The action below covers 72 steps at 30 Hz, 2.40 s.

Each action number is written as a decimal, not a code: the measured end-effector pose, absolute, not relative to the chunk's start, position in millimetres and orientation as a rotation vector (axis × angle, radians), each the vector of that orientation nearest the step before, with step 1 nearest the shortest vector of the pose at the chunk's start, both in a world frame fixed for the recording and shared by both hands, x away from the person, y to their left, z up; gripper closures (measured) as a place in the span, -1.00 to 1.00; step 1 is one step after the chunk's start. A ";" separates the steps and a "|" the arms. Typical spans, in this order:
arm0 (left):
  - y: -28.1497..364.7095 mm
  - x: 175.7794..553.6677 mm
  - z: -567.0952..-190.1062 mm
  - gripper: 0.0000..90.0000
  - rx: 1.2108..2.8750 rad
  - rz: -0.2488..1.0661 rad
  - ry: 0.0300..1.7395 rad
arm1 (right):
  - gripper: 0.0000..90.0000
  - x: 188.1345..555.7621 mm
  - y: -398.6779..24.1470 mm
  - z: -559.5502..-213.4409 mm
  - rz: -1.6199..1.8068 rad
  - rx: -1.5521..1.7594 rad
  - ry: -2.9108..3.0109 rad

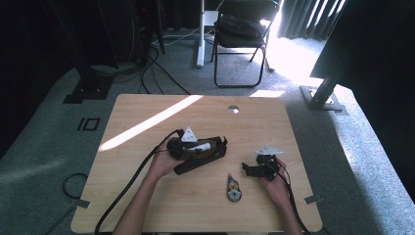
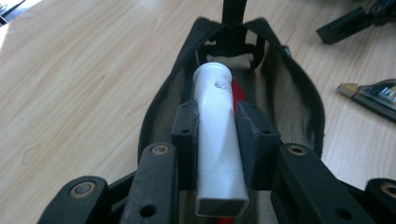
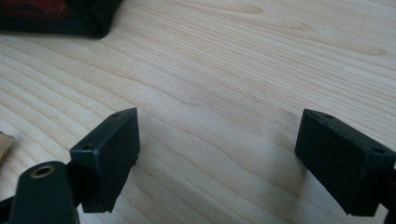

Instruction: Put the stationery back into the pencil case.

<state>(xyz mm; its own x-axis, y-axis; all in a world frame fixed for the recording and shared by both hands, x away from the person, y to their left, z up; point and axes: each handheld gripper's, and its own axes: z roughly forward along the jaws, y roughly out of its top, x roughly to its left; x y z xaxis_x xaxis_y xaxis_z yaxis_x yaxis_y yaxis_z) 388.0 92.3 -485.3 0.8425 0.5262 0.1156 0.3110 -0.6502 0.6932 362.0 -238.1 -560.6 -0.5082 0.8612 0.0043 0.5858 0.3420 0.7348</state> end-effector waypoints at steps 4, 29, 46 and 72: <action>90.9 388.8 -488.7 0.57 2.333 0.398 0.613 | -0.70 362.0 -238.1 -560.6 0.978 1.274 2.226; 93.1 380.4 -477.4 0.24 2.289 0.402 0.624 | -0.70 362.0 -238.1 -560.6 0.977 1.273 2.226; 81.2 359.7 -468.4 0.23 2.248 0.380 0.570 | -0.70 362.1 -238.1 -560.6 0.977 1.272 2.226; 67.6 339.8 -465.7 0.23 2.233 0.342 0.518 | -0.71 362.1 -238.1 -560.6 0.973 1.276 2.226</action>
<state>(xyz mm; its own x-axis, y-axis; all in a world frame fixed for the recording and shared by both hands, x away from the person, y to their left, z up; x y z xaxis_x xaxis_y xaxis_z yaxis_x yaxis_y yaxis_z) 339.8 67.6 -465.7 0.8796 0.4698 0.0747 0.2532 -0.5953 0.7626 362.1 -238.1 -560.6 -0.5064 0.8623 0.0025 0.5874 0.3429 0.7331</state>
